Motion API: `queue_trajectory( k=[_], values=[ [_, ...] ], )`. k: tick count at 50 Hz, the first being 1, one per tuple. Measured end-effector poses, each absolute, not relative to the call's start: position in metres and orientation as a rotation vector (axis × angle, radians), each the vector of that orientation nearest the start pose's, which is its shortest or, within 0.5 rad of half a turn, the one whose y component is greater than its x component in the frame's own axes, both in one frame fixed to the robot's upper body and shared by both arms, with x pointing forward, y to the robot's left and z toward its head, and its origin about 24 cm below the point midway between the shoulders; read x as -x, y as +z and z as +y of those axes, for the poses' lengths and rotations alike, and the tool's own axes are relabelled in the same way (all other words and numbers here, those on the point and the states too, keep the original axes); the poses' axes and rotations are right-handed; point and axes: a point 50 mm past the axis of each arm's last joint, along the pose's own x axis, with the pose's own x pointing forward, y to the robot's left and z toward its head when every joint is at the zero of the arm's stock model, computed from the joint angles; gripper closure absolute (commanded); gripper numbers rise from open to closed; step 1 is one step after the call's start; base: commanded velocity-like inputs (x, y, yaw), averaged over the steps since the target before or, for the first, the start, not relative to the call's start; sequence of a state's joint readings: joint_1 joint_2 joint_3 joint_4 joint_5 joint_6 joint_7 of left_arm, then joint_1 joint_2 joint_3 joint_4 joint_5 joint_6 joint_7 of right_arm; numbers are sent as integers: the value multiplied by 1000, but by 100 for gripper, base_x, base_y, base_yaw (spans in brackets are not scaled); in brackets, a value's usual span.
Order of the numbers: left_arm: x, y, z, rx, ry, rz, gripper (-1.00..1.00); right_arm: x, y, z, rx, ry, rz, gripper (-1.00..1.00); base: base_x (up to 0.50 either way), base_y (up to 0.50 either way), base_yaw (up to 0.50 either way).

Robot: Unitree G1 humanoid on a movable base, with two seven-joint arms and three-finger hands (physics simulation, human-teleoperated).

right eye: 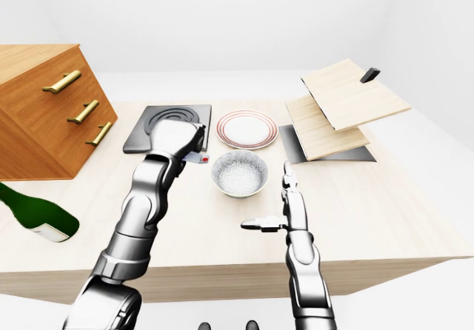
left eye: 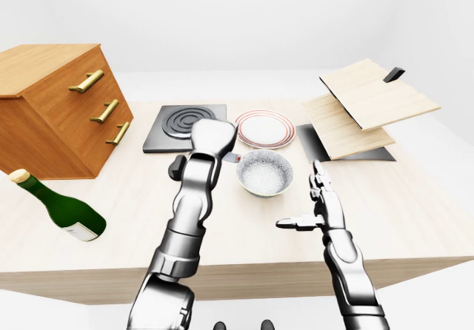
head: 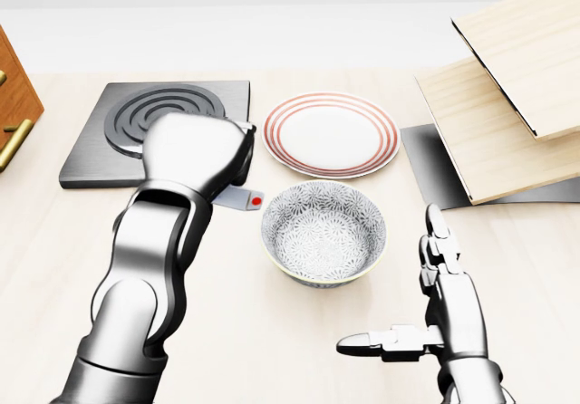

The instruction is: Pick up the cream cheese and put it in the bowl.

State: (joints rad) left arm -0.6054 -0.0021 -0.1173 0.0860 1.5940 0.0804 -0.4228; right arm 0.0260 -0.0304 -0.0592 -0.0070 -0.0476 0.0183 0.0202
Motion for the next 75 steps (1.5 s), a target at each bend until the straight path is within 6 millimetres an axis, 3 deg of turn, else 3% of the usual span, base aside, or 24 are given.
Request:
queue_trajectory(
  k=[22,35,47,75],
  values=[
    [-356,140,-5,-1650,-155,-452,100,-246,35,-174,68,-52,37,-100,0,0,0],
    [-355,123,-37,-1594,-213,-535,100,-246,35,-175,66,-55,36,-100,0,0,0],
    [-353,109,-44,-1574,-245,-534,100,-246,35,-177,63,-59,35,-100,0,0,0],
    [-359,102,-33,-1614,-241,-511,100,-246,35,-177,64,-59,35,-100,0,0,0]
  ],
)
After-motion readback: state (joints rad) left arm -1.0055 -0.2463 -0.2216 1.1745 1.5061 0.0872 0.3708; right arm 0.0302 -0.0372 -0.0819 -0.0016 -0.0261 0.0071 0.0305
